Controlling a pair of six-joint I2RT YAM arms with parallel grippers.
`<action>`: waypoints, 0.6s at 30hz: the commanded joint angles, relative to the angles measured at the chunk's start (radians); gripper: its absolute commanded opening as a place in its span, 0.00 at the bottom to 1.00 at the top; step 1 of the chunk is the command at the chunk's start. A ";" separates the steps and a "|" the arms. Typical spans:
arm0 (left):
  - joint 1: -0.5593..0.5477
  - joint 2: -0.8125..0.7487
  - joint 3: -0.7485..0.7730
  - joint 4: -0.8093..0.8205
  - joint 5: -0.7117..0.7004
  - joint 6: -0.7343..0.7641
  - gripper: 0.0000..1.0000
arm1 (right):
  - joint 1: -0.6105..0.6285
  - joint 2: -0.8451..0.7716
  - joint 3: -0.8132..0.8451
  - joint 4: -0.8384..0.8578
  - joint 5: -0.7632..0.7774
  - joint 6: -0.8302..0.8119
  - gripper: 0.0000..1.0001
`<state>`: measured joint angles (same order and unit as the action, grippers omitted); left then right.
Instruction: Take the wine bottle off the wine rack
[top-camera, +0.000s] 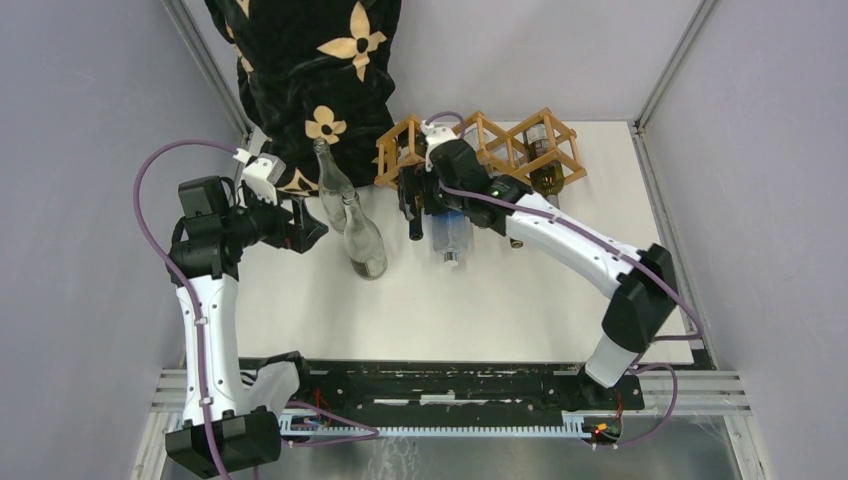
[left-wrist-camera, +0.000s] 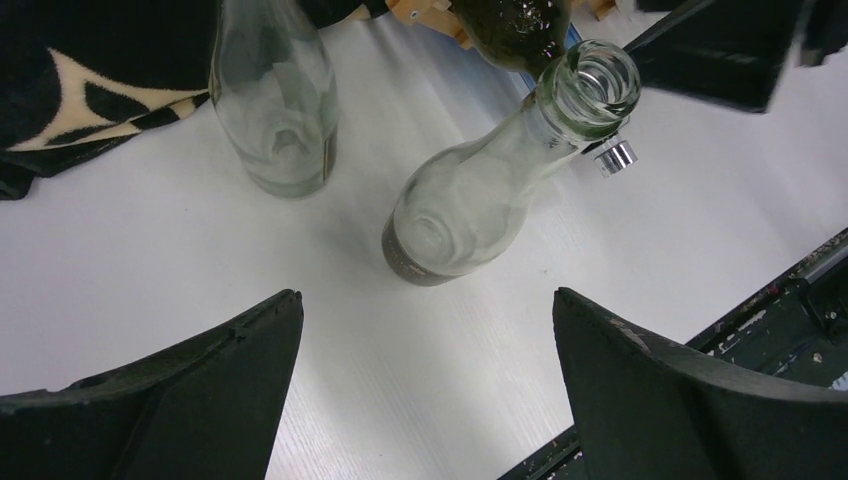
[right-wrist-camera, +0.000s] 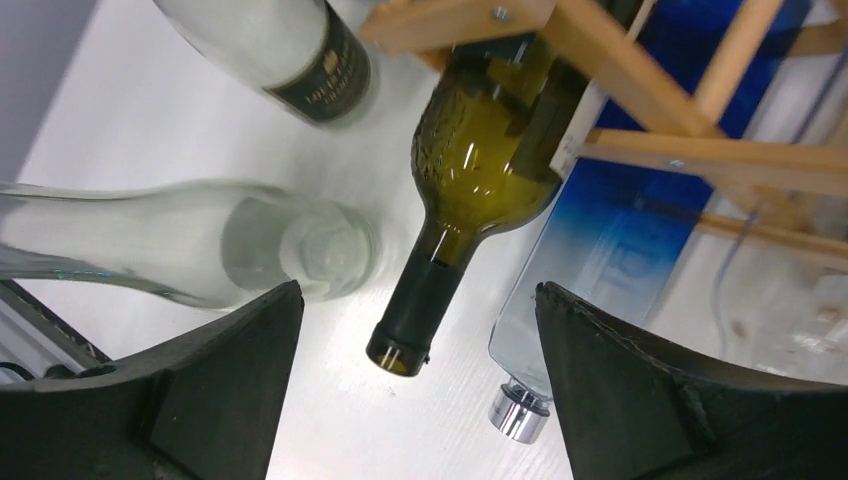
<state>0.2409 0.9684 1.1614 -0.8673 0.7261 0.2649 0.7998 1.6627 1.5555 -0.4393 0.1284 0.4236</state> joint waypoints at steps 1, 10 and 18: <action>0.005 -0.029 0.018 0.002 0.046 0.052 1.00 | -0.001 0.075 0.058 -0.021 -0.031 0.034 0.90; 0.006 -0.053 0.026 -0.009 0.068 0.079 1.00 | -0.013 0.192 0.068 -0.001 -0.004 0.085 0.83; 0.006 -0.066 0.008 -0.009 0.063 0.093 1.00 | -0.022 0.276 0.101 0.022 0.016 0.137 0.73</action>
<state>0.2409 0.9218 1.1614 -0.8879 0.7624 0.3054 0.7856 1.9282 1.6257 -0.4587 0.1116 0.5091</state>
